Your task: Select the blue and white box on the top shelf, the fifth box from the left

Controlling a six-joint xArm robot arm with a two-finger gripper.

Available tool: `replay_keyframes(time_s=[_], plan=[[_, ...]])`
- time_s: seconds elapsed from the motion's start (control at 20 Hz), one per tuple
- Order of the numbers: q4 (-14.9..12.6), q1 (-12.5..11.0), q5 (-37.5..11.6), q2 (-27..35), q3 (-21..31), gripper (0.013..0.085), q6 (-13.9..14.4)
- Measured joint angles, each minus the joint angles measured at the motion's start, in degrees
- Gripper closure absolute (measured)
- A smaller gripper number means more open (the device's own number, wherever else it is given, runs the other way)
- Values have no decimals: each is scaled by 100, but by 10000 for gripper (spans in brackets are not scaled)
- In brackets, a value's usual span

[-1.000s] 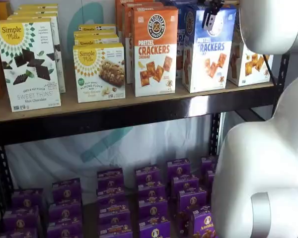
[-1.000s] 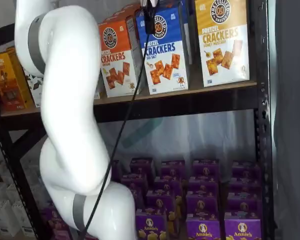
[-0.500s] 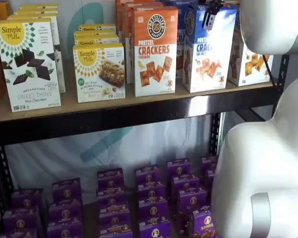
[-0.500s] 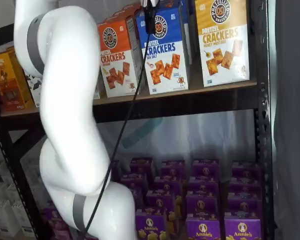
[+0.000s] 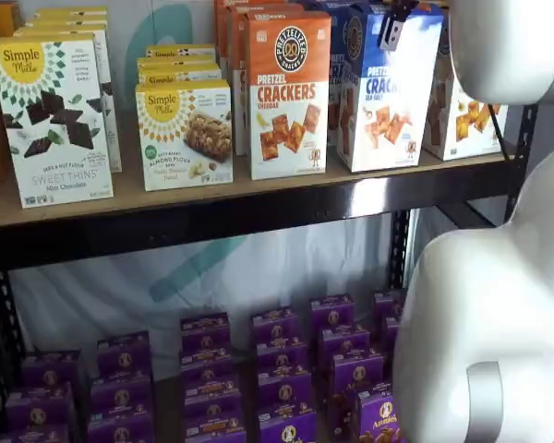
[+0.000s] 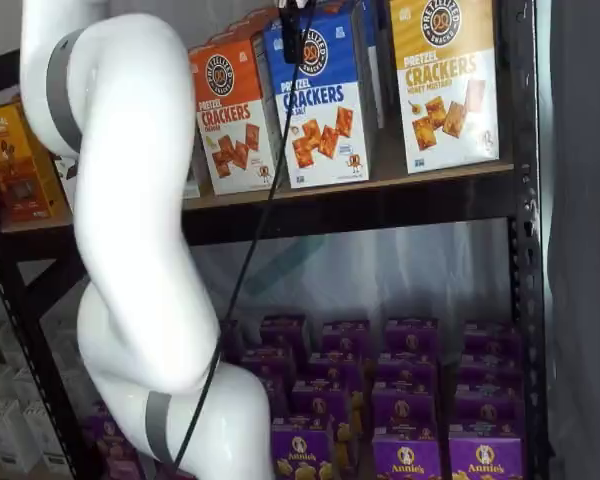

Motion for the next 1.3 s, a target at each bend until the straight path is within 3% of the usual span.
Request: replay_keyframes(time_s=[0.45, 1.3], plan=[[83, -193, 488, -566, 263, 370, -83], [-133, -509, 524, -2427, 2326, 370, -516]])
